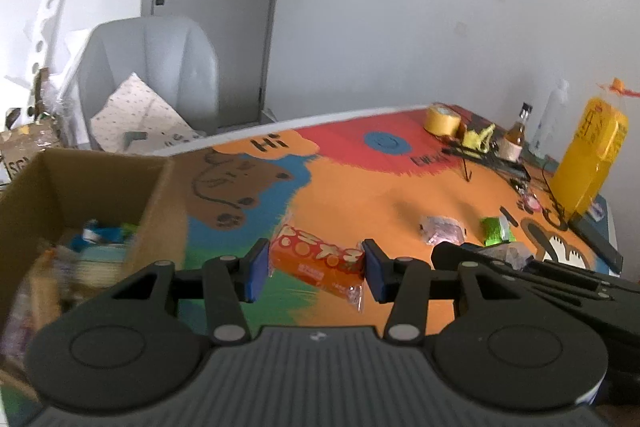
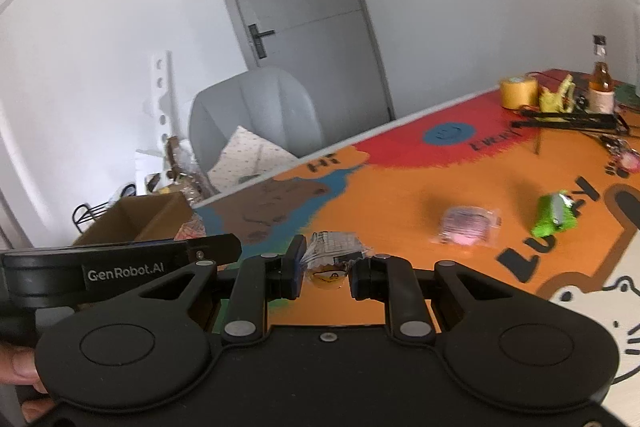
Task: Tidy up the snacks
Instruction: 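Carry both packets to the cardboard box and open both tools inside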
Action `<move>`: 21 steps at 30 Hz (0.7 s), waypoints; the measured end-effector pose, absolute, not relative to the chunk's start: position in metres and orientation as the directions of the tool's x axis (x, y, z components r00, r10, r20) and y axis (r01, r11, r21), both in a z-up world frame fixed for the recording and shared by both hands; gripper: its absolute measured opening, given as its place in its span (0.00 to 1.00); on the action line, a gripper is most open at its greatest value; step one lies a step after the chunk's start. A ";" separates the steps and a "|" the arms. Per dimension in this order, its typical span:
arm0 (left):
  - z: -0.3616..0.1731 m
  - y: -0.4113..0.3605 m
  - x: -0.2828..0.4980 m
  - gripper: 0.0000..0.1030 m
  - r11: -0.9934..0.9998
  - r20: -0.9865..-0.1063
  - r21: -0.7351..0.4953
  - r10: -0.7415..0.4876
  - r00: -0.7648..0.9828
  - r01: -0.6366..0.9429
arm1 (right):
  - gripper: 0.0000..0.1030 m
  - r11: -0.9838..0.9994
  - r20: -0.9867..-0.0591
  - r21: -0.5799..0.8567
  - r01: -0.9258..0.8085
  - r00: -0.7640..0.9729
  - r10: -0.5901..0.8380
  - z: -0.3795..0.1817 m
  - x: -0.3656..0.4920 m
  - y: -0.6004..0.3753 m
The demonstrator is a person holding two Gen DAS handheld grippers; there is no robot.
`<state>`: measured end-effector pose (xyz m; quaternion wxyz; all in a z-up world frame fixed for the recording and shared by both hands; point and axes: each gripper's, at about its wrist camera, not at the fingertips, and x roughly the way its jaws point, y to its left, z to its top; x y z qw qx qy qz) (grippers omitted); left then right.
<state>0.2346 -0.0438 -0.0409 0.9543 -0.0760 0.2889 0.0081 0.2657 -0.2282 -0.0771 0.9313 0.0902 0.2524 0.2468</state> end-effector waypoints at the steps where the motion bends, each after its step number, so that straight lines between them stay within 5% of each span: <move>1: -0.038 -0.040 0.230 0.47 0.988 -0.547 -0.141 -0.024 0.837 -0.064 | 0.20 0.859 -0.422 0.292 -0.421 0.749 0.511 -0.075 0.264 -0.225; 21: -0.010 0.045 0.169 0.47 0.968 -0.495 -0.167 0.082 0.865 -0.187 | 0.19 0.808 -0.408 0.232 -0.542 0.700 0.587 -0.043 0.238 -0.142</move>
